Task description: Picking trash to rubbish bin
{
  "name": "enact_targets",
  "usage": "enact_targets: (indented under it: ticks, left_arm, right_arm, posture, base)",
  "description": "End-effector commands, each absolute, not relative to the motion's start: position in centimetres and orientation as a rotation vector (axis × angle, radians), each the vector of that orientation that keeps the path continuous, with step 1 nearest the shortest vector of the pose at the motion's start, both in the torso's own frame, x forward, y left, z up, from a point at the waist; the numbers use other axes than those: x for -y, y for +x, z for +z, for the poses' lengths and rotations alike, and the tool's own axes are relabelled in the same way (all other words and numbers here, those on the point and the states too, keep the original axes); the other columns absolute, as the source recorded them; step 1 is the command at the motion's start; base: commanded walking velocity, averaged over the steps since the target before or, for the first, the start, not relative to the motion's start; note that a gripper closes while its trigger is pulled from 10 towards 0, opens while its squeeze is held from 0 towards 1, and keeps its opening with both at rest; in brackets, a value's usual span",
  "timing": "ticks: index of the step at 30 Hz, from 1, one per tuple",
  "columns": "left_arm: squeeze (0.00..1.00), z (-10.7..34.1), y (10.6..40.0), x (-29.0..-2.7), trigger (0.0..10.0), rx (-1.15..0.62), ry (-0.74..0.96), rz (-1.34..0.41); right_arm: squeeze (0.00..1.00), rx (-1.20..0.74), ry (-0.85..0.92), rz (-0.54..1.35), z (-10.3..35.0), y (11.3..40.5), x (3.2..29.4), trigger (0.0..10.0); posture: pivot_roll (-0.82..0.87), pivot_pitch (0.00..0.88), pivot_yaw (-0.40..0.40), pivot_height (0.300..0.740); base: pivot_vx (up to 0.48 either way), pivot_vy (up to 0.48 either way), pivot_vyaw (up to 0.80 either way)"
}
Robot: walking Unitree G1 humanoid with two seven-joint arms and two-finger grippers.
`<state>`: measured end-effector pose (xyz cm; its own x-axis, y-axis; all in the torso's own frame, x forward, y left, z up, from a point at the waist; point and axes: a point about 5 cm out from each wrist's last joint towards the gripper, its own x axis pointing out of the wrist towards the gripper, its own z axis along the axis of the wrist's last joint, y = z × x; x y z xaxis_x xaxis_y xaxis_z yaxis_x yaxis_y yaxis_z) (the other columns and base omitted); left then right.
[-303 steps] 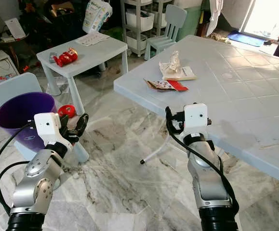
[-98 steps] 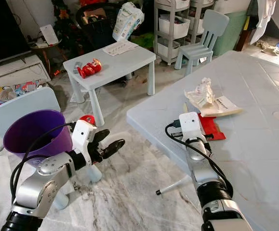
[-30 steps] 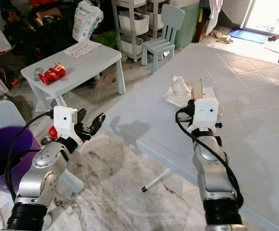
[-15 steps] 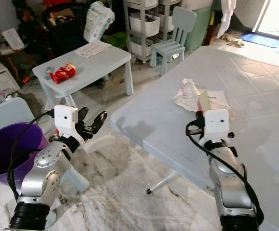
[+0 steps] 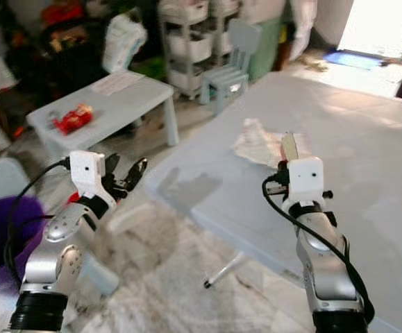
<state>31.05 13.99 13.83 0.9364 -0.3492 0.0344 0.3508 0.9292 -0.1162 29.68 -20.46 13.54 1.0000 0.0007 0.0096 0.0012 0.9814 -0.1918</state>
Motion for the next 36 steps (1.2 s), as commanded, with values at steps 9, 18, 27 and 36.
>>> enact_targets:
  ticks: [9,18,27,36]
  left_arm:
    - [0.0,13.8,31.2,-14.0,10.0,0.004,-0.114,-0.355]
    - [0.0,13.5,31.2,-14.0,10.0,-0.008,-0.117,-0.349]
    - [0.0,13.5,31.5,-14.0,10.0,-0.009,-0.107,-0.338]
    - [0.0,13.8,32.6,-13.3,10.0,-0.008,-0.1,-0.366]
  right_arm:
    - [0.0,0.03,-0.196,0.003,14.0,29.7,20.2,10.0]
    - [0.0,0.033,-0.2,0.005,14.1,29.9,20.2,10.0]
    - [0.0,0.037,-0.207,0.012,14.1,30.0,20.0,10.0]
    - [0.0,0.037,-0.218,0.011,14.4,29.9,20.1,10.0]
  posture:
    - [-0.02,0.0,0.037,0.74]
    - [-0.02,0.0,0.033,0.74]
    - [-0.02,0.0,0.032,0.74]
    - [-0.04,0.0,0.031,0.74]
  base:
    - [0.302,0.0,-0.65]
    - [0.0,0.0,0.0]
    - [0.0,0.0,0.0]
    - [0.0,0.0,-0.18]
